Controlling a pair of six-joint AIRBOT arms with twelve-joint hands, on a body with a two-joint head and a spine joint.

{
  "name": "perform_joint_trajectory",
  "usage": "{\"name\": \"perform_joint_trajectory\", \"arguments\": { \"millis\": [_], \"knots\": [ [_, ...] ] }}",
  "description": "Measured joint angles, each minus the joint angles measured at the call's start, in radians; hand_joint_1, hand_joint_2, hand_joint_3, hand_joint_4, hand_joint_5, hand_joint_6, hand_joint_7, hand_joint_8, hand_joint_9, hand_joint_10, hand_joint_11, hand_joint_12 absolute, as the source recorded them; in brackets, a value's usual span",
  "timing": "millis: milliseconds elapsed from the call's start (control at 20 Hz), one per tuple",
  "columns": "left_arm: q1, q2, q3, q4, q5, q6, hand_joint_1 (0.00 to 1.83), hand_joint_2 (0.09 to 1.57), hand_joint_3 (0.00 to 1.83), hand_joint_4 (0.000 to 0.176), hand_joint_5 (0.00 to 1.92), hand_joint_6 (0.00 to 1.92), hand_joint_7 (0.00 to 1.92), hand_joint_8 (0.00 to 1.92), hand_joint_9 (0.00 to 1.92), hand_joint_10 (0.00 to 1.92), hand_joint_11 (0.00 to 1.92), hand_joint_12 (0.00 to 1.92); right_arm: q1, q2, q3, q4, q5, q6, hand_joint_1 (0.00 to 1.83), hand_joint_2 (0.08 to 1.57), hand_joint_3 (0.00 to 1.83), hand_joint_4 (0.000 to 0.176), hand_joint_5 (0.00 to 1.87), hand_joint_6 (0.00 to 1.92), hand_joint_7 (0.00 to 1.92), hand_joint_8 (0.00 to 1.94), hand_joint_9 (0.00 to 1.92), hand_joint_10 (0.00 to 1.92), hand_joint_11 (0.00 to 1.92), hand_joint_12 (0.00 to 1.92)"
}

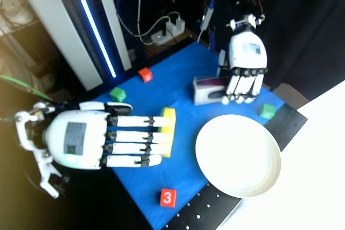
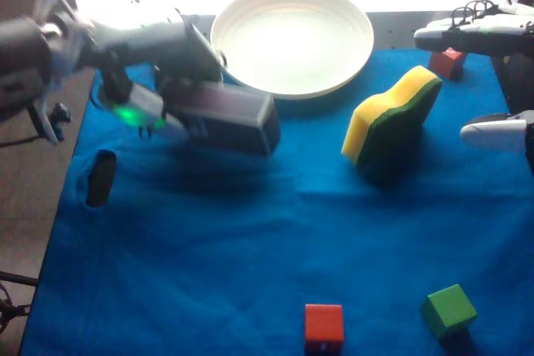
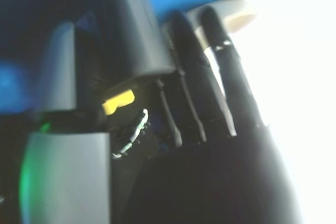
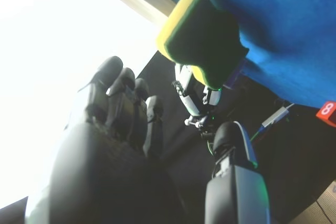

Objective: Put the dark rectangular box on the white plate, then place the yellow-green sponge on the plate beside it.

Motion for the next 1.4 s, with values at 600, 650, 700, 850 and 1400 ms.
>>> {"name": "perform_joint_trajectory", "arguments": {
  "millis": [600, 650, 700, 850, 1400],
  "knots": [
    [-0.124, -0.076, 0.15, -0.29, -0.09, 0.145, 1.38, 1.08, 0.0, 0.0, 1.03, 0.95, 1.03, 0.85, 0.96, 1.06, 0.72, 1.18, 0.007, -0.025, 0.021, 0.007, -0.007, 0.007, 0.78, 1.11, 0.0, 0.024, 0.38, 0.0, 0.33, 0.0, 0.28, 0.0, 0.0, 0.64],
    [-0.138, -0.102, 0.184, -0.299, -0.074, 0.144, 1.38, 1.06, 0.0, 0.0, 1.08, 0.87, 1.06, 0.78, 1.02, 0.98, 0.71, 1.2, 0.007, -0.029, 0.023, 0.007, -0.006, 0.009, 0.78, 1.1, 0.0, 0.021, 0.39, 0.0, 0.33, 0.0, 0.3, 0.01, 0.03, 0.65],
    [-0.152, -0.122, 0.211, -0.305, -0.066, 0.147, 1.28, 1.07, 0.0, 0.0, 1.13, 0.82, 1.01, 0.87, 0.94, 0.69, 0.55, 1.24, 0.011, -0.031, 0.023, 0.003, -0.004, 0.01, 0.82, 1.1, 0.0, 0.017, 0.4, 0.01, 0.34, 0.0, 0.3, 0.01, 0.02, 0.66],
    [-0.182, -0.22, 0.323, -0.317, -0.038, 0.151, 1.24, 1.08, 0.0, 0.0, 1.08, 0.92, 1.02, 0.87, 0.86, 0.53, 0.23, 1.36, 0.018, -0.036, 0.034, -0.002, -0.003, 0.011, 0.86, 1.1, 0.0, 0.033, 0.39, 0.0, 0.31, 0.0, 0.26, 0.0, 0.0, 0.63],
    [-0.19, -0.383, 0.511, -0.328, 0.093, 0.152, 1.2, 1.15, 0.0, 0.023, 0.88, 1.07, 0.94, 1.12, 0.91, 0.41, 0.52, 1.18, 0.058, -0.076, 0.074, -0.032, 0.0, 0.046, 0.88, 1.1, 0.0, 0.032, 0.37, 0.0, 0.37, 0.01, 0.31, 0.0, 0.01, 0.46]
  ]
}}
